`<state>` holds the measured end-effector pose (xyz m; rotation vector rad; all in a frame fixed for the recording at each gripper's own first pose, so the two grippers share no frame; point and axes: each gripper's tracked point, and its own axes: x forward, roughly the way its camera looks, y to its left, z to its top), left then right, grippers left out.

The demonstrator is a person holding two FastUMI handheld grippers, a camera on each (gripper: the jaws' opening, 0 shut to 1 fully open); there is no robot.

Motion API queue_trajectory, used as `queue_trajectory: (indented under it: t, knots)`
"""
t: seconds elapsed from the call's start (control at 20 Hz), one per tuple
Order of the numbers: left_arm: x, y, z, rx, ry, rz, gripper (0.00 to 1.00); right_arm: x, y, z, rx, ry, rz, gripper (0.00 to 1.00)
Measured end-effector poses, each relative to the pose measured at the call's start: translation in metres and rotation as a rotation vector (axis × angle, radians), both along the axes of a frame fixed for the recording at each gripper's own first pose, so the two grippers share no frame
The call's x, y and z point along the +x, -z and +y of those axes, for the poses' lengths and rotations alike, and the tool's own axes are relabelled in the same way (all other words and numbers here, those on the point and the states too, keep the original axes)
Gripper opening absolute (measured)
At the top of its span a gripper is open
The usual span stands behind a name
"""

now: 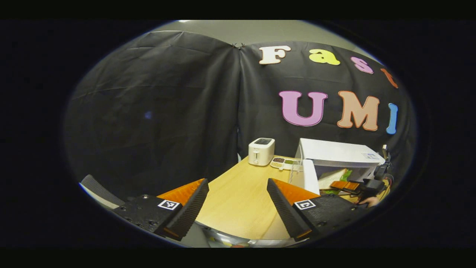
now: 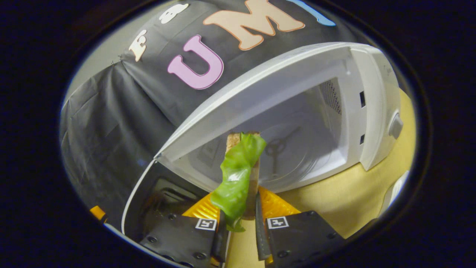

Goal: Open the microwave oven with the left hand, put the food in, and close the microwave oven.

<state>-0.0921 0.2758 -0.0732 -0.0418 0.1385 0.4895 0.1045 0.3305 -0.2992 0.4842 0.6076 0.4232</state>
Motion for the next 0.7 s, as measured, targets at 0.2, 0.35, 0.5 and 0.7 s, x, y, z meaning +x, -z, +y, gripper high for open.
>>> queue_trajectory:
  t: [0.2,0.35,0.5,0.7]
  knots:
    - [-0.009,0.008,0.01,-0.014,-0.03,0.018,0.96,0.033,0.009,0.002,-0.006,0.046,-0.006,0.35]
    - [-0.012,0.012,0.014,-0.031,-0.045,0.025,0.96,0.051,0.011,-0.003,-0.035,0.083,-0.024,0.34]
    - [-0.012,0.015,0.02,-0.031,-0.059,0.035,0.96,0.063,0.019,-0.009,-0.108,0.096,-0.045,0.32]
    - [-0.008,0.013,0.022,-0.027,-0.059,0.035,0.96,0.078,0.03,-0.035,-0.285,0.163,-0.077,0.55]
